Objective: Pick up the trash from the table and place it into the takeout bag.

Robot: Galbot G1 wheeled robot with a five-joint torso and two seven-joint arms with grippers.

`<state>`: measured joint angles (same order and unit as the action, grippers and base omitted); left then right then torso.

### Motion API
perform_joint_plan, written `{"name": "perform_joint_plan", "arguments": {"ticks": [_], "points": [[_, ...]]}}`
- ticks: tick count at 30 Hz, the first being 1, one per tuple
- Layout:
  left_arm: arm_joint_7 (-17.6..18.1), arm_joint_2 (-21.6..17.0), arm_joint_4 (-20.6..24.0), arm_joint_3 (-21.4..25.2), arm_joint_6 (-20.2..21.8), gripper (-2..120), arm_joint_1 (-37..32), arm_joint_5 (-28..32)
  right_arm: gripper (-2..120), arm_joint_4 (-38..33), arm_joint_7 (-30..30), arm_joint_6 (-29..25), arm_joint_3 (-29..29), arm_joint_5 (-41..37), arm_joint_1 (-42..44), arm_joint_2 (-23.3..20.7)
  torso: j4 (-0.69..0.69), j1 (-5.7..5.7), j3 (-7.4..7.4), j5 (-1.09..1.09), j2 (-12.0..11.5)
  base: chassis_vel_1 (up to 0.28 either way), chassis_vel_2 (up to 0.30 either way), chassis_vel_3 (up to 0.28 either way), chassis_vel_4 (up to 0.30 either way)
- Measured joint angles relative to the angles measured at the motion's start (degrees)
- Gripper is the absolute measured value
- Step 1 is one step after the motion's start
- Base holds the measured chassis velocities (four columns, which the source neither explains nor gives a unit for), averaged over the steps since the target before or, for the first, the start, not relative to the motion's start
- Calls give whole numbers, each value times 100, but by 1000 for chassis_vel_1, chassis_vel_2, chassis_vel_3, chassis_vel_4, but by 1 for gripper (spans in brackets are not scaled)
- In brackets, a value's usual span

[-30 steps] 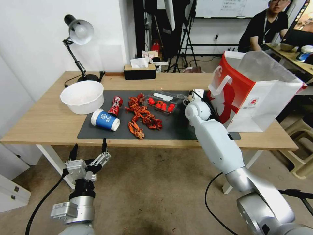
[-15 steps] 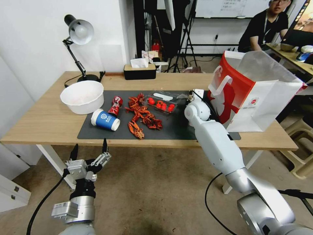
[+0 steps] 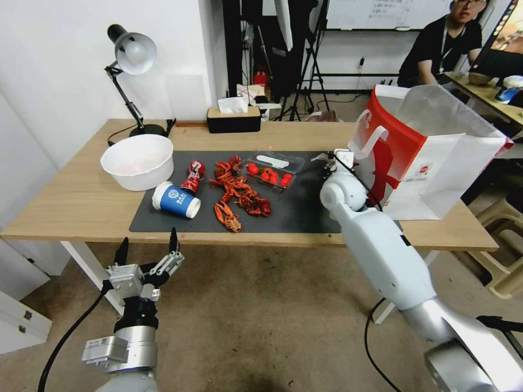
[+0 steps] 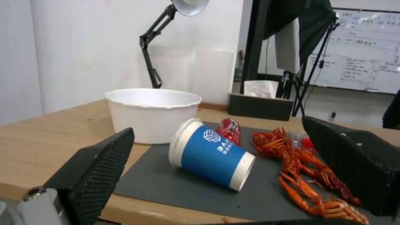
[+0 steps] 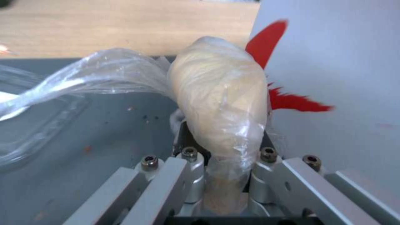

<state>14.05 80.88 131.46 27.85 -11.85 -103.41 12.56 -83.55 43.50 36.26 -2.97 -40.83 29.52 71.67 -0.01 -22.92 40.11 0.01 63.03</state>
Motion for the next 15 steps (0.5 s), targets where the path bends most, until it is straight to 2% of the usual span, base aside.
{"name": "perform_joint_plan", "arguments": {"ticks": [8,12,13,14,15], "points": [[0,14,74,-2,0,100,-28,-29,8,-930,17,65,18,-255,382,-468,0,0,0,0,0,0,0,0,0],[0,15,80,-2,-2,100,-40,-39,8,-1178,-19,67,-9,-313,488,-580,0,0,0,0,0,0,0,0,0],[0,16,86,-2,-6,100,-56,-54,8,-1419,-62,75,-48,-369,596,-694,1,0,0,0,0,0,0,0,0],[-2,59,87,-25,-27,100,-85,-124,8,-2471,-185,164,-251,-584,1100,-1133,1,0,-1,-1,0,0,0,0,0],[-2,85,87,-45,-35,100,-90,-153,8,-2914,-219,236,-380,-715,1416,-1289,0,0,-1,0,0,0,0,0,0]]}}
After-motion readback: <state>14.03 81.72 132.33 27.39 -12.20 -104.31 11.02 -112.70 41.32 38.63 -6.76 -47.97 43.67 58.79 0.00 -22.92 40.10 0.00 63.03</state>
